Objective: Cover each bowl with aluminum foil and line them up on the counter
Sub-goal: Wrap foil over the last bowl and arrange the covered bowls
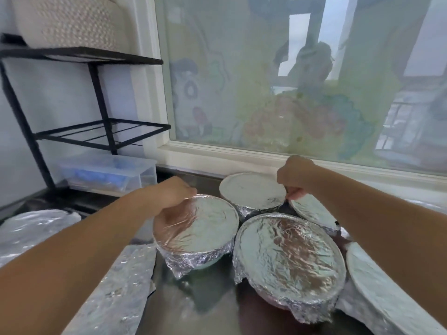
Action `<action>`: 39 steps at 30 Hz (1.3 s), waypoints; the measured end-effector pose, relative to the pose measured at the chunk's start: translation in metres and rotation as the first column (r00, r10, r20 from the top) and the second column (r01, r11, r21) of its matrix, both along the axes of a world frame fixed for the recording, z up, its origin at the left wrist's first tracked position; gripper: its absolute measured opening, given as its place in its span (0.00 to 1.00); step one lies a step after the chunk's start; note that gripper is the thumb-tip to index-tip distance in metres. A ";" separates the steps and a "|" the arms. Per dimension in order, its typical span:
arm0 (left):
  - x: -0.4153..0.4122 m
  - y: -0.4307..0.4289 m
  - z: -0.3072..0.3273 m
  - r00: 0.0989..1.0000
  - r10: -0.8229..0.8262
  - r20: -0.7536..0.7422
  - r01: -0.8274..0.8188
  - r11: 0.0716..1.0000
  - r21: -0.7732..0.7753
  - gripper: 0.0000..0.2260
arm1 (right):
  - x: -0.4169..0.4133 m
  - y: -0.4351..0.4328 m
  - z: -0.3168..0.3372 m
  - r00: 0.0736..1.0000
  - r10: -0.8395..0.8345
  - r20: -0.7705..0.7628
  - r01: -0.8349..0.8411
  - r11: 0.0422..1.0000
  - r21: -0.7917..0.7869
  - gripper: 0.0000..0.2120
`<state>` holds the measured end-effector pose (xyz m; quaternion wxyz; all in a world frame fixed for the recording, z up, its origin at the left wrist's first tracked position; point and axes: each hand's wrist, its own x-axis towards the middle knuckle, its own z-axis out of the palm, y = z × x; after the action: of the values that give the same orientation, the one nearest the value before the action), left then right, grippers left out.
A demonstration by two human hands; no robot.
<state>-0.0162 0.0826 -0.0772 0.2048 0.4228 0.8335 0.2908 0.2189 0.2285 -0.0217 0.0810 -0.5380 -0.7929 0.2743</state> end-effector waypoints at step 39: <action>-0.038 -0.096 0.015 0.852 -0.033 0.523 0.070 0.996 -0.051 0.12 | -0.057 -0.090 -0.009 0.926 0.370 -0.078 -0.377 0.919 -0.116 0.05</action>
<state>-0.0539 -0.0135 -0.0627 0.4450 0.3432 0.7446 0.3603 0.1617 0.1380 -0.0306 0.0139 -0.3732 -0.8592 0.3498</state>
